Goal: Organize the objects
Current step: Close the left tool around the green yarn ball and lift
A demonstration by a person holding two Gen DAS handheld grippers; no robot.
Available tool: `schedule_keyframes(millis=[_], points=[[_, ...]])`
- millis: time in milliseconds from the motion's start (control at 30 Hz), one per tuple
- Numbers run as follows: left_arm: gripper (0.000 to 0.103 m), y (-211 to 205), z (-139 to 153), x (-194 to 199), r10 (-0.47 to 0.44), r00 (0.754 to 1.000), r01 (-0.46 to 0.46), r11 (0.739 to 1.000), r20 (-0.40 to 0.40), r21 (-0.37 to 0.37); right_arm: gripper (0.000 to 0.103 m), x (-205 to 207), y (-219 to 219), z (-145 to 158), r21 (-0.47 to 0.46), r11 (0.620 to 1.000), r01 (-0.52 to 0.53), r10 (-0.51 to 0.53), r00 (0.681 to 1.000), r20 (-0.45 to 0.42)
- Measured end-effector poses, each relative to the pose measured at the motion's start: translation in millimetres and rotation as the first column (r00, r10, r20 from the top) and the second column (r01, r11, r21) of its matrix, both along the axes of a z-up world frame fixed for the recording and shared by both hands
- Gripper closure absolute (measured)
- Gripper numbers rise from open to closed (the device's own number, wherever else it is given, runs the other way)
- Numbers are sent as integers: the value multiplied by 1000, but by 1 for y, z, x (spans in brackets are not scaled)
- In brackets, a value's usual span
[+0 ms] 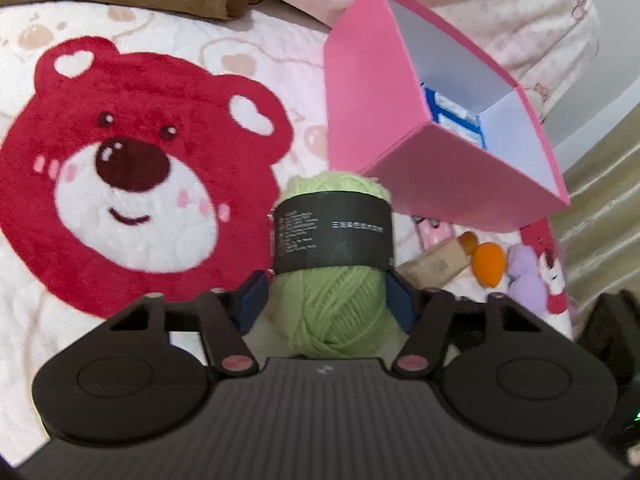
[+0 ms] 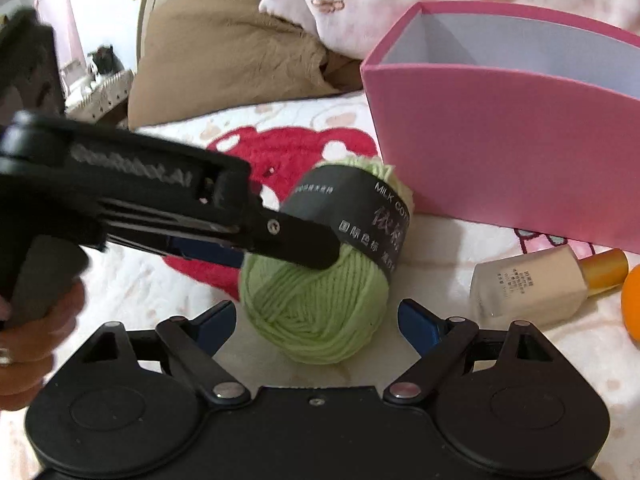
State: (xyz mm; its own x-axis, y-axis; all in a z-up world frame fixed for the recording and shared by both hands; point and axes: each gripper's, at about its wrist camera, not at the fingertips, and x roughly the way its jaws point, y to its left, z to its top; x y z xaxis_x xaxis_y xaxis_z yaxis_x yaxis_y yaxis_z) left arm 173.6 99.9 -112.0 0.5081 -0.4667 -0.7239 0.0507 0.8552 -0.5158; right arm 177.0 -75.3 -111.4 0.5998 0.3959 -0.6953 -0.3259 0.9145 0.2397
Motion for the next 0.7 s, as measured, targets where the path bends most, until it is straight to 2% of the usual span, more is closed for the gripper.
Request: schedule_keyframes(millis=[100, 133, 167, 233, 300, 500, 633, 700], points=[[50, -8, 1, 0, -11, 1000, 11, 1000, 6, 16, 25, -1, -4, -3, 9, 1000, 12, -12, 1000, 21], [52, -8, 2, -2, -3, 1000, 3, 1000, -2, -6, 30, -9, -7, -1, 31, 999, 21, -23, 998, 57], [53, -8, 2, -4, 11, 1000, -12, 999, -28, -35, 33, -9, -7, -1, 31, 999, 21, -23, 998, 57], [53, -11, 5, -10, 17, 999, -19, 999, -37, -42, 35, -17, 0, 2, -17, 1000, 5, -3, 996, 87], [53, -18, 9, -15, 10, 1000, -10, 1000, -29, 2, 37, -24, 7, 5, -69, 997, -16, 25, 992, 121], [54, -32, 23, -30, -18, 999, 21, 998, -37, 63, 40, -38, 6, 19, -95, 995, -39, 49, 993, 111], [54, -35, 34, -40, -25, 999, 27, 999, -45, 34, 41, -53, -3, 33, -107, 994, -28, 43, 989, 143], [54, -34, 45, -42, 14, 997, -15, 1000, -72, -18, 41, -57, -5, 39, -106, 994, -17, 33, 987, 158]])
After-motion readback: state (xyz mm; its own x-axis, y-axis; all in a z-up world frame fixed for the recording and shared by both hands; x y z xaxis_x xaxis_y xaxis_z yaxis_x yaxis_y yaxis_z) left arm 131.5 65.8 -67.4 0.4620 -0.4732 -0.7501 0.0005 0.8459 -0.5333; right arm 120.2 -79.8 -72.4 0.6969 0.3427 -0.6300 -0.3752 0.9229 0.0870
